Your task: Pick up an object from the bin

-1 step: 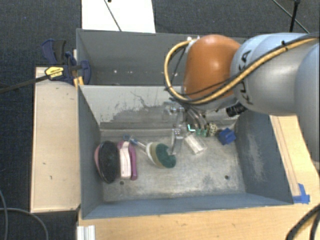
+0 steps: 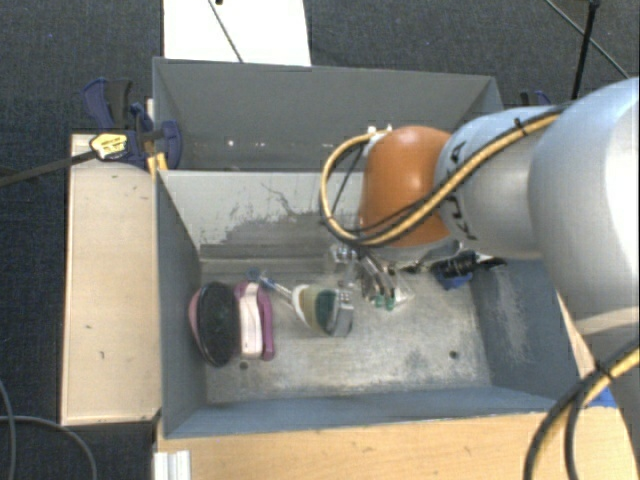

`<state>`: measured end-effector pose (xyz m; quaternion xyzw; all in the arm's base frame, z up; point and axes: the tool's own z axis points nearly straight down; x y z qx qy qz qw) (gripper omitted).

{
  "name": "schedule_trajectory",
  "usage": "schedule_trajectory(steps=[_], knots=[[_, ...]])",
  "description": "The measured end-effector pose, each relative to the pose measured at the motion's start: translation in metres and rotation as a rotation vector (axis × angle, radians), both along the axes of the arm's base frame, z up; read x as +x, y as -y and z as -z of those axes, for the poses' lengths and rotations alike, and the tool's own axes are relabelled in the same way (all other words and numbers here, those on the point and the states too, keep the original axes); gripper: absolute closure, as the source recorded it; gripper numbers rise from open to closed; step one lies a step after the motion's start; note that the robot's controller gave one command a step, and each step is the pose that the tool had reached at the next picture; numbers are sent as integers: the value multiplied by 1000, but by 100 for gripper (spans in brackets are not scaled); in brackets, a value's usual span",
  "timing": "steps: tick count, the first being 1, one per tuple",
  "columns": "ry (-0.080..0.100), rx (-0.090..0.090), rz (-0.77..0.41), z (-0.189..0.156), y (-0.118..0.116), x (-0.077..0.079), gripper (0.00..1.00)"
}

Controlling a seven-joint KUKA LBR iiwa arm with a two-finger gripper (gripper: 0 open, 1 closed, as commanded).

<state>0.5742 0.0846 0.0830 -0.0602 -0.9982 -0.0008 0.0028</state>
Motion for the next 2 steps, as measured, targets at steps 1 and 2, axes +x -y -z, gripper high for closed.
schedule_trajectory(steps=[1,2], knots=[[7,-1,3,-4,1,2,100],[14,1,49,-162,-22,-40,100]])
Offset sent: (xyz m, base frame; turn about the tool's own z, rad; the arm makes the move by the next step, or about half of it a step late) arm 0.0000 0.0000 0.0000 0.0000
